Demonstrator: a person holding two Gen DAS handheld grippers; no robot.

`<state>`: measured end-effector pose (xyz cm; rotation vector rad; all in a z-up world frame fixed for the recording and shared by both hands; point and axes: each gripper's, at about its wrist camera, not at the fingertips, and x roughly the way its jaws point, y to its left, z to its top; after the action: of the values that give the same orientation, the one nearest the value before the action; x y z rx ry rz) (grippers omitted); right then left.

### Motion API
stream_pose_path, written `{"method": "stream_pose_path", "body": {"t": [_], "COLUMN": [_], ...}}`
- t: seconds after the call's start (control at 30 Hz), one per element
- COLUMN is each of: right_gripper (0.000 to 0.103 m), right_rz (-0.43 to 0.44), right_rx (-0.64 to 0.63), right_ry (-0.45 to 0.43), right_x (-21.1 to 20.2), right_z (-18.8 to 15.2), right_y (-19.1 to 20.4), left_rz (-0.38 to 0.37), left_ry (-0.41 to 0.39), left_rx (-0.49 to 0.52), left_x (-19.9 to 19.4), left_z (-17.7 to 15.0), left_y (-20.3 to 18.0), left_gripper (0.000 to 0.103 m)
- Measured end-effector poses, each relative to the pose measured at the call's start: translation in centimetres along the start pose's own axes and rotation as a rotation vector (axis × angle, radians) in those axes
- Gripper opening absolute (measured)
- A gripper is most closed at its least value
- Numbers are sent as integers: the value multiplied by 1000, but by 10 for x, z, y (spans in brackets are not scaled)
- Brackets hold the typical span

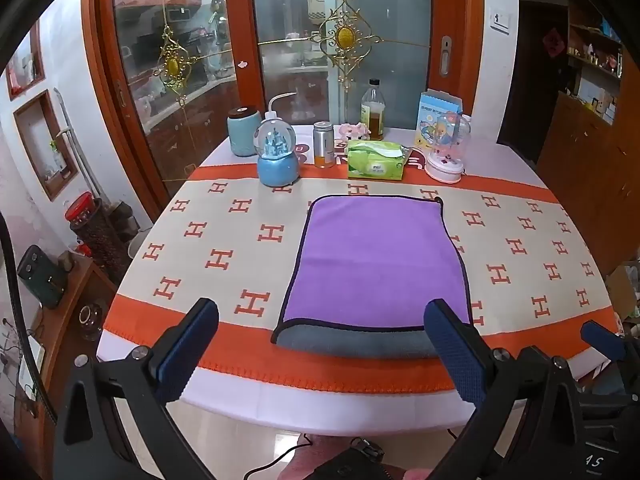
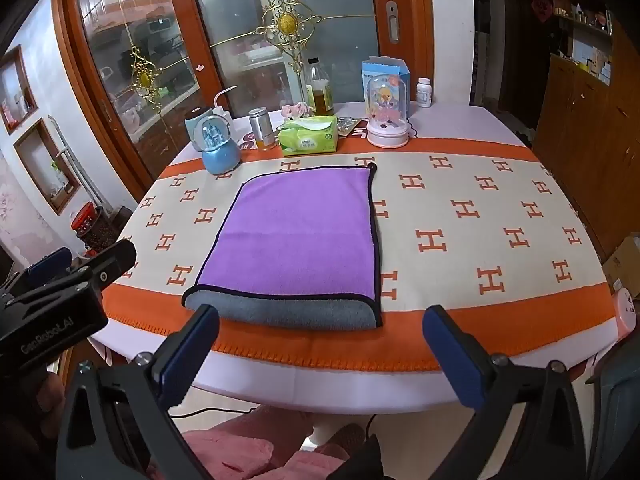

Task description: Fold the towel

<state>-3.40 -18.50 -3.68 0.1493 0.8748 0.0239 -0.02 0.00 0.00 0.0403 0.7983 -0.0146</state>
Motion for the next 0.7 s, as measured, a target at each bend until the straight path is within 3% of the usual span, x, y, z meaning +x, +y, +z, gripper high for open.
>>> {"method": "stream_pose_path", "body": {"t": [0.7], "right_gripper": [102], "right_rz": [-13], "right_rx": [-8], "right_ry": [7], "right_x": [2], "right_z": [2], "right_y": [-2], "left_rz": [1], "left_ry": [12], "left_rx": [3], "left_x": [6], "left_z": [2], "left_y": [3], "left_gripper": [102]}}
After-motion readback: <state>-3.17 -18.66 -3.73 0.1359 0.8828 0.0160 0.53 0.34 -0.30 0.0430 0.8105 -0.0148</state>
